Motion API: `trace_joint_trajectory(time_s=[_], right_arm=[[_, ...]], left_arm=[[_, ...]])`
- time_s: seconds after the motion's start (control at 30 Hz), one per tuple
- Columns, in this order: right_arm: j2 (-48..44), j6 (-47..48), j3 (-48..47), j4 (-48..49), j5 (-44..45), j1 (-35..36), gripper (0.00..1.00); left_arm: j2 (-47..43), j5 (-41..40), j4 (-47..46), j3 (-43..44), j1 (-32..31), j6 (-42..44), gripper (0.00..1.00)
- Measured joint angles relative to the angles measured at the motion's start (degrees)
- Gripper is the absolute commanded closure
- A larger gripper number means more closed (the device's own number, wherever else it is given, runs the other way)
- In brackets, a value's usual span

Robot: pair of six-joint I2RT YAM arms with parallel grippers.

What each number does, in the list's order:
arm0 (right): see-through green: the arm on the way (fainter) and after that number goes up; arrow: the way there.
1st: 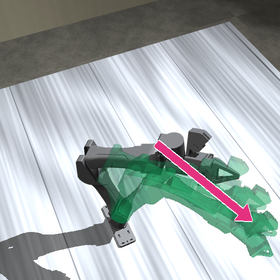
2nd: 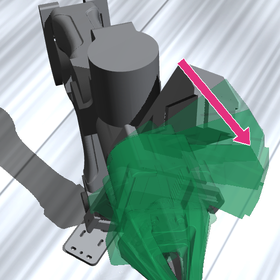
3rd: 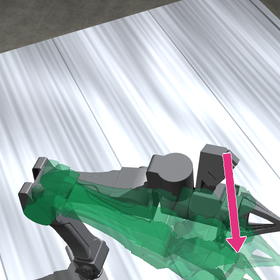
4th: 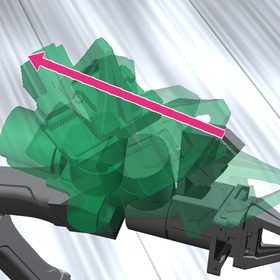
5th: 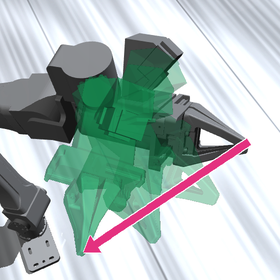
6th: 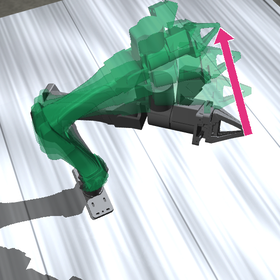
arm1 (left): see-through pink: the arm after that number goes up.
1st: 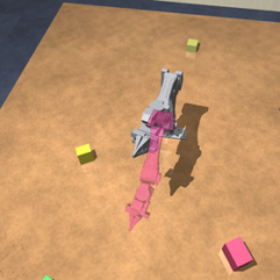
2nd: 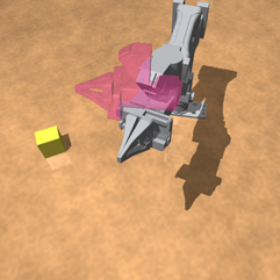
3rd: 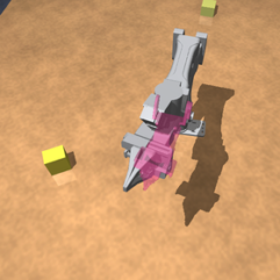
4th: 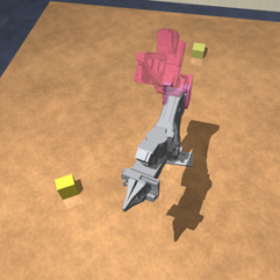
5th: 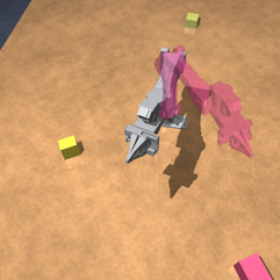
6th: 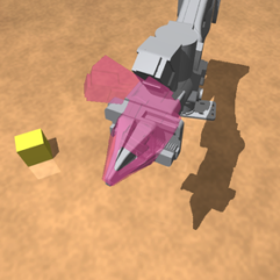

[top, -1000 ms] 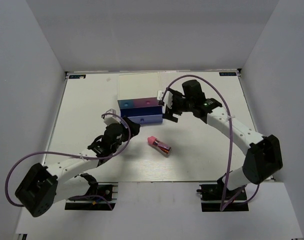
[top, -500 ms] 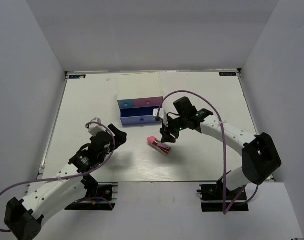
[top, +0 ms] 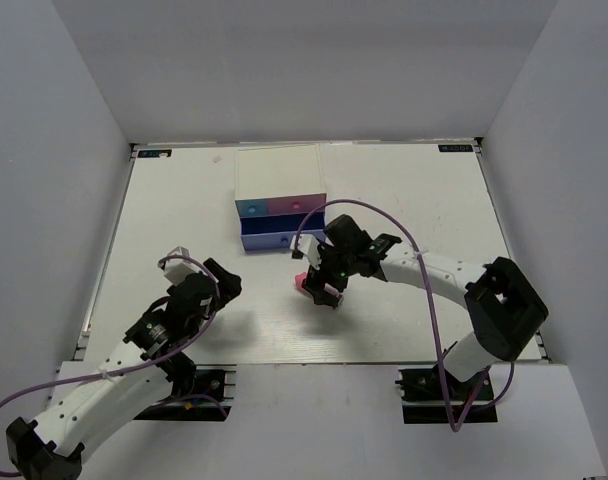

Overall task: Sort the stationery into containers
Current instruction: Pick up the stationery from the center of the board.

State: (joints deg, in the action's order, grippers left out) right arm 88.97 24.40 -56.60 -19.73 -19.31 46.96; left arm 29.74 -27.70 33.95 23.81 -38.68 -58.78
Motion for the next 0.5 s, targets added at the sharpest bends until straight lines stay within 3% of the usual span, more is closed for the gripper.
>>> trace_joint_trajectory(time_s=[0.3,0.5], right_arm=[[0.68,0.22,3.17,5.03,7.32,1.44,0.10],[1.73,0.07,3.17,6.40,6.62,1.55,0.34]], left_arm=[[0.09,-0.42,1.46,0.00,0.00,-0.72,0.06],[0.09,-0.63,2.27,0.00,0.00,-1.81,0.06]])
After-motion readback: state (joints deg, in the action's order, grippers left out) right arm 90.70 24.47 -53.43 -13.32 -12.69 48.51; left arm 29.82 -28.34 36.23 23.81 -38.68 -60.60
